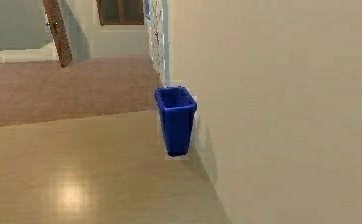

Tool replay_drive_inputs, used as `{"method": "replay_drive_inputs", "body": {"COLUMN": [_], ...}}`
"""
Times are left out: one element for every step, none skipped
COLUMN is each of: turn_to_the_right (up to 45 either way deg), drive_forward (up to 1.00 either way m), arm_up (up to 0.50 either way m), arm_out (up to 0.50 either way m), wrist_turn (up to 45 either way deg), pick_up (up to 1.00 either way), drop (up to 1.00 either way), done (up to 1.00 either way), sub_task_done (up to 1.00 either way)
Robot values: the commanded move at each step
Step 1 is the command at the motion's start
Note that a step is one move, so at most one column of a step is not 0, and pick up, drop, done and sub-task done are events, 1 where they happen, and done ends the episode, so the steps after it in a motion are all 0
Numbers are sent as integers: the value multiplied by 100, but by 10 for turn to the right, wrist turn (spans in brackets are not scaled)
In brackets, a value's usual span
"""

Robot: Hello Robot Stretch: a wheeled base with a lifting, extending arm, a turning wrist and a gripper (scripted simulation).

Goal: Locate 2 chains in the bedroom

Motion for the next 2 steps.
{"method": "replay_drive_inputs", "body": {"turn_to_the_right": [-450,0], "drive_forward": [0,50], "arm_up": [0,0], "arm_out": [0,0], "wrist_turn": [0,0], "pick_up": [0,0], "drop": [0,0], "done": [0,0], "sub_task_done": [0,0]}}
